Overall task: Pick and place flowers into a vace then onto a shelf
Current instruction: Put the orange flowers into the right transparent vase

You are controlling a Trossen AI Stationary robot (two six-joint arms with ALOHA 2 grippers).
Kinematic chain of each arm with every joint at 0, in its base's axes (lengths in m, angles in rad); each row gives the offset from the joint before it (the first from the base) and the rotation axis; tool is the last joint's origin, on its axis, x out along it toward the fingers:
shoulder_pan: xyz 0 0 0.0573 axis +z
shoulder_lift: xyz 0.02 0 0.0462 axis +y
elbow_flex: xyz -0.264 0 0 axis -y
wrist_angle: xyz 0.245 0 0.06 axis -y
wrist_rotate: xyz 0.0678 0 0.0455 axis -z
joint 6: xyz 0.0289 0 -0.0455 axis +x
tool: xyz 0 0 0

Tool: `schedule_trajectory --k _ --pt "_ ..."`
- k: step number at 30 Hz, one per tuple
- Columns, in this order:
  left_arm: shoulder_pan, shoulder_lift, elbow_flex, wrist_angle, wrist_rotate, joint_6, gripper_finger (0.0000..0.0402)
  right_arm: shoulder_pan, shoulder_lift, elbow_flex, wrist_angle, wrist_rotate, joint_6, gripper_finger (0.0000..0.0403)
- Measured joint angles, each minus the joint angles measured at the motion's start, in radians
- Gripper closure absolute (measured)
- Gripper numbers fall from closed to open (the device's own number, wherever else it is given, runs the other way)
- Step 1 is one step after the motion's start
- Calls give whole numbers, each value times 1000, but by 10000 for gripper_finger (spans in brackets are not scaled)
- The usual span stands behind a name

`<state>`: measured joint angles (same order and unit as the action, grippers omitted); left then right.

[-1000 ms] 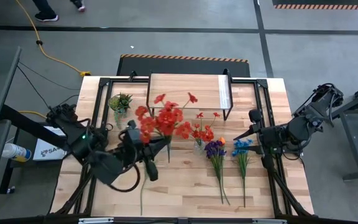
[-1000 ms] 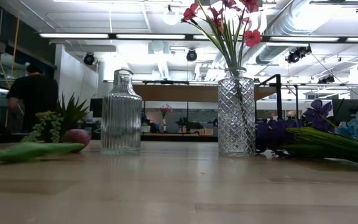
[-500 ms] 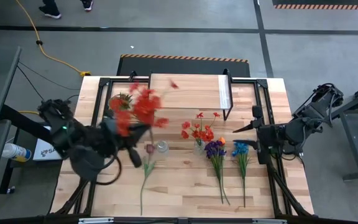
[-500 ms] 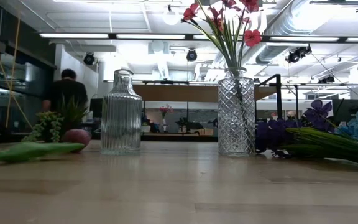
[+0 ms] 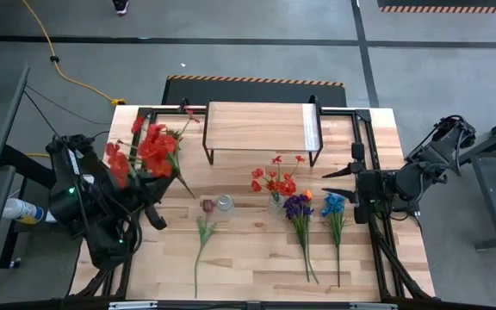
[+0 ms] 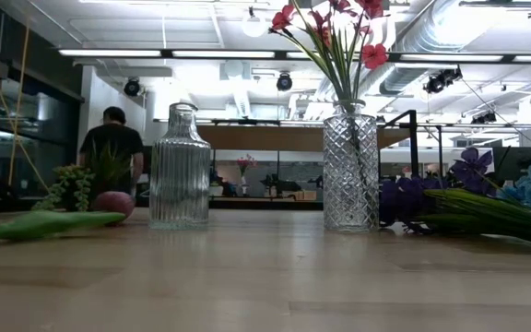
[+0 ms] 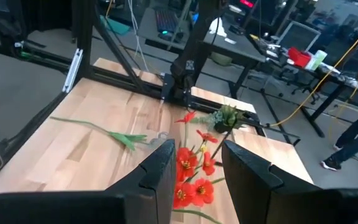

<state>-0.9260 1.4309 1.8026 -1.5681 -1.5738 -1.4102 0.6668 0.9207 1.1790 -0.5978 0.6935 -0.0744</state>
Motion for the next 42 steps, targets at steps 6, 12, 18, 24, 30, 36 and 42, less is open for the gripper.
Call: schedule_trajectory --k 6,12,18,24,30,36,42 --pt "2 -77 -280 -3 4 -297 359 -28 0 0 57 -15 -23 281" --pt "2 -127 -493 -3 5 -562 359 -58 0 0 57 -20 -14 281" --pt "3 -127 -556 -2 4 -660 359 -84 0 0 70 -20 -13 281" --pt "3 -128 -557 -2 4 -664 359 -118 0 0 72 -53 -13 281" --pt "3 -132 -557 21 3 -666 359 -151 0 0 72 -87 -13 281" --pt "4 -133 -554 191 1 -551 359 -182 0 0 75 -108 -13 281" --pt "4 -132 -486 505 1 -129 359 -199 0 0 99 -155 -20 281"
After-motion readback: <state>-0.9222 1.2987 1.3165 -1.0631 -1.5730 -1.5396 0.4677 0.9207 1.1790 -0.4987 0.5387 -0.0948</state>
